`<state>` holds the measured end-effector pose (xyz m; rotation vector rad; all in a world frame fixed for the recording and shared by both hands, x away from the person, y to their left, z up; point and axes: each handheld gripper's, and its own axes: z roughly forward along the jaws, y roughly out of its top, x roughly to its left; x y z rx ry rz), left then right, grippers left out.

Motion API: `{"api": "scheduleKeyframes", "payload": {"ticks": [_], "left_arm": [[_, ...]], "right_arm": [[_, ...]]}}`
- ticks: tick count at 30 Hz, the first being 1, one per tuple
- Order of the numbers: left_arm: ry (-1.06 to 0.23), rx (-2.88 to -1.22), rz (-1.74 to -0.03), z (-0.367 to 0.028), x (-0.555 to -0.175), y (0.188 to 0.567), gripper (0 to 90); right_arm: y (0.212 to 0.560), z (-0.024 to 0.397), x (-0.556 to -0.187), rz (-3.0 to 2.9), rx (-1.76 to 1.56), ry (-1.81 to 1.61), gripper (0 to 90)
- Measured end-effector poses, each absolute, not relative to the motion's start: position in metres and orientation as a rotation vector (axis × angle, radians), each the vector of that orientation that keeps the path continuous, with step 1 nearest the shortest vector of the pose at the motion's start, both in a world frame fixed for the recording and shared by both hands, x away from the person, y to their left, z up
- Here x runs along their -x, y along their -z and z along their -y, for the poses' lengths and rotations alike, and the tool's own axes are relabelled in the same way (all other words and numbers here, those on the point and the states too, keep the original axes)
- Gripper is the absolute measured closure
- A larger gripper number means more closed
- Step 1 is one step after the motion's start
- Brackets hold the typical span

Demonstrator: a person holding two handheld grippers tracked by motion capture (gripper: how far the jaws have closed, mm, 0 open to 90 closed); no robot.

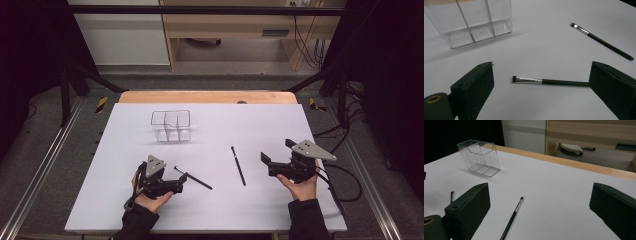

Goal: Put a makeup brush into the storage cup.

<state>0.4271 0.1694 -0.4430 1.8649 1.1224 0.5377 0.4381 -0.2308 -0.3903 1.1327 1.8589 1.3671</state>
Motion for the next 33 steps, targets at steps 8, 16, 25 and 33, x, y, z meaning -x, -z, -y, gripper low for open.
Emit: {"api": "scheduleKeyframes", "payload": {"ticks": [8, 16, 25, 33], "left_arm": [[-0.524, -1.862, -1.178, -0.155, -0.430, 0.449, 5.6], [-0.529, -1.872, -1.222, -0.139, -0.433, 0.459, 6.2], [-0.554, -1.886, -1.278, -0.120, -0.436, 0.470, 9.9], [-0.564, -1.902, -1.331, -0.110, -0.440, 0.478, 14.6]], "right_arm": [[0.391, 0.230, -0.438, -1.863, -1.135, -1.368, 3.7], [0.391, 0.229, -0.438, -1.862, -1.136, -1.379, 3.7], [0.390, 0.230, -0.437, -1.855, -1.138, -1.388, 3.6], [0.390, 0.230, -0.437, -1.857, -1.139, -1.390, 3.5]]}}
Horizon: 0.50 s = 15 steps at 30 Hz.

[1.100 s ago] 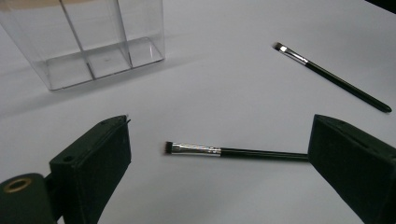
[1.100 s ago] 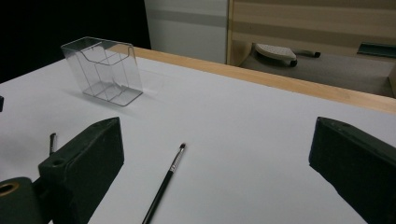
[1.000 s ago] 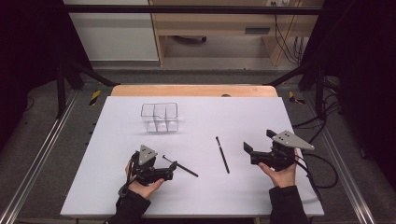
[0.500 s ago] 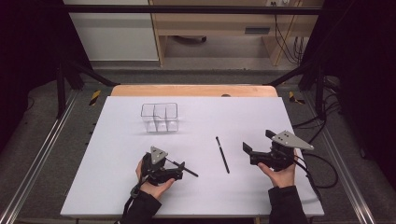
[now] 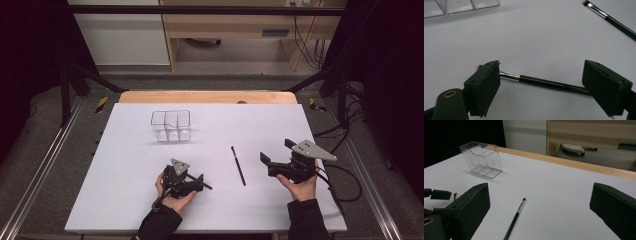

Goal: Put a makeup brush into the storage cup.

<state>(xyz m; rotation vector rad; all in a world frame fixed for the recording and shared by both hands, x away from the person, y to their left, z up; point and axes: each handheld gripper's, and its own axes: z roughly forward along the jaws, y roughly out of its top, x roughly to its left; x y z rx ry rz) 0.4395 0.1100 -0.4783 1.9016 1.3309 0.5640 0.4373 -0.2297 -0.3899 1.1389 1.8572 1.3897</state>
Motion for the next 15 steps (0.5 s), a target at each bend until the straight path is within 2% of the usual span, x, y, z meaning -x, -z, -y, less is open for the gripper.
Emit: {"api": "scheduleKeyframes", "payload": {"ticks": [15], "left_arm": [[-0.574, -1.926, -1.379, -0.1034, -0.4434, 0.4853, 23.2]], "right_arm": [[0.3906, 0.2291, -0.4379, -1.862, -1.136, -1.386, 3.5]]}}
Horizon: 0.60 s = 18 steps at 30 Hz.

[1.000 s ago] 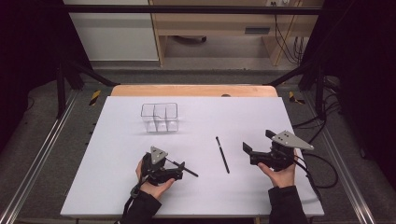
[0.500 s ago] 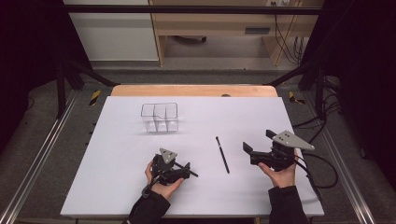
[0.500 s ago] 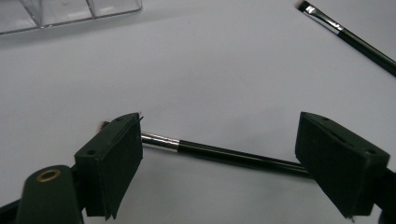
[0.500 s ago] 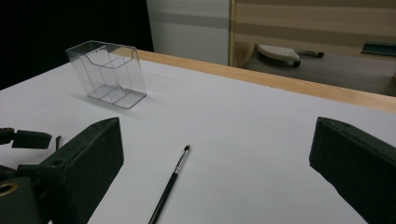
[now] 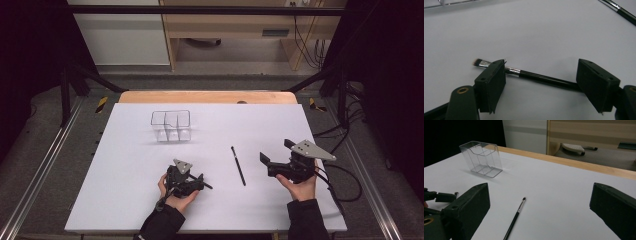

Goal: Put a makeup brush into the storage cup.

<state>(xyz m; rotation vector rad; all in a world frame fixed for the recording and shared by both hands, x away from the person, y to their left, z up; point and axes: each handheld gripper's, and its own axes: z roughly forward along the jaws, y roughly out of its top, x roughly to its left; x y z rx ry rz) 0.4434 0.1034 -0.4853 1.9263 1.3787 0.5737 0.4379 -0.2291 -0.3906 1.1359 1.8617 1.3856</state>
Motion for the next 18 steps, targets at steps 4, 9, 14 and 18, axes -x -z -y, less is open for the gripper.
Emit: {"api": "scheduleKeyframes", "payload": {"ticks": [4, 9, 14, 18], "left_arm": [[-0.586, -1.938, -1.375, -0.1025, -0.4427, 0.4853, 25.8], [-0.608, -1.967, -1.361, -0.1018, -0.4411, 0.4850, 31.2], [-0.597, -1.991, -1.340, -0.1042, -0.4395, 0.4833, 35.8], [-0.580, -2.002, -1.327, -0.1068, -0.4382, 0.4823, 40.6]], "right_arm": [[0.3902, 0.2294, -0.4376, -1.859, -1.139, -1.386, 3.5], [0.3901, 0.2294, -0.4376, -1.860, -1.140, -1.382, 3.4], [0.3898, 0.2296, -0.4373, -1.861, -1.140, -1.383, 3.4], [0.3897, 0.2297, -0.4372, -1.860, -1.141, -1.384, 3.3]]}}
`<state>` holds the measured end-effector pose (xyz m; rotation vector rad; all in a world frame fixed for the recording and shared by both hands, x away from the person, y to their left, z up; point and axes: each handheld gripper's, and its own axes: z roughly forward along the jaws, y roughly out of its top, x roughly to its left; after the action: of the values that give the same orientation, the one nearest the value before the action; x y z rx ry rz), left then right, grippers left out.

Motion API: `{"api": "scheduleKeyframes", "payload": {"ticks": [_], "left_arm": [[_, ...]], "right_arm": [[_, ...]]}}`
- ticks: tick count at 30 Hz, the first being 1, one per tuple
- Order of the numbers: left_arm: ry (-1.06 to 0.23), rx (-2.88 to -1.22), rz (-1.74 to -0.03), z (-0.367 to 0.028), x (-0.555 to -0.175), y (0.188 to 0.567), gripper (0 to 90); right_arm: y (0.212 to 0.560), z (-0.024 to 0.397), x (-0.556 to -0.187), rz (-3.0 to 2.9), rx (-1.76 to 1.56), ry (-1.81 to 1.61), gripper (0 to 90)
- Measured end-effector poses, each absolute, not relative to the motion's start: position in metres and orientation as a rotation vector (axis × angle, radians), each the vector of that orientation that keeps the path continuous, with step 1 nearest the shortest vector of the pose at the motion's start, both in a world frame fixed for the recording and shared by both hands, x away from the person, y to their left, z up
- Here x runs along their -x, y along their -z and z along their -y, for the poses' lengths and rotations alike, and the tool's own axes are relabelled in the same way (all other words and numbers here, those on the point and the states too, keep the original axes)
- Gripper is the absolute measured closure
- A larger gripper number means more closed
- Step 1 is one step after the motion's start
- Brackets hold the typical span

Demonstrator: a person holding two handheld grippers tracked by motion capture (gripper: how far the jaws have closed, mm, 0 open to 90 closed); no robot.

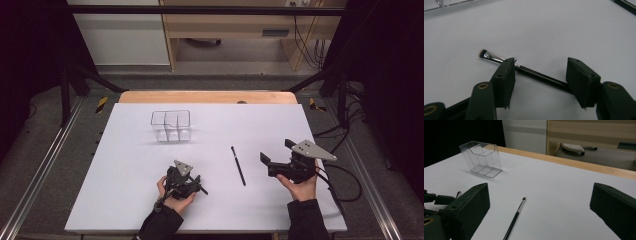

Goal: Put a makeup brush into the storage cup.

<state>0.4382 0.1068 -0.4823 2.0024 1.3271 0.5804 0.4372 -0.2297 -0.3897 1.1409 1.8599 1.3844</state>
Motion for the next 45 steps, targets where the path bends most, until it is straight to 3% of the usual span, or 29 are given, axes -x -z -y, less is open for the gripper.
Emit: {"api": "scheduleKeyframes", "payload": {"ticks": [25, 31, 37, 45], "left_arm": [[-0.457, -2.040, -1.230, -0.136, -0.428, 0.478, 63.8], [-0.447, -2.031, -1.242, -0.137, -0.427, 0.478, 63.8], [-0.486, -2.050, -1.233, -0.131, -0.423, 0.479, 57.5], [-0.442, -2.057, -1.224, -0.138, -0.425, 0.477, 64.9]], "right_arm": [[0.390, 0.229, -0.437, -1.866, -1.141, -1.385, 3.2], [0.391, 0.228, -0.437, -1.870, -1.142, -1.384, 3.1], [0.391, 0.228, -0.437, -1.870, -1.142, -1.386, 3.1], [0.390, 0.229, -0.437, -1.868, -1.144, -1.387, 3.1]]}}
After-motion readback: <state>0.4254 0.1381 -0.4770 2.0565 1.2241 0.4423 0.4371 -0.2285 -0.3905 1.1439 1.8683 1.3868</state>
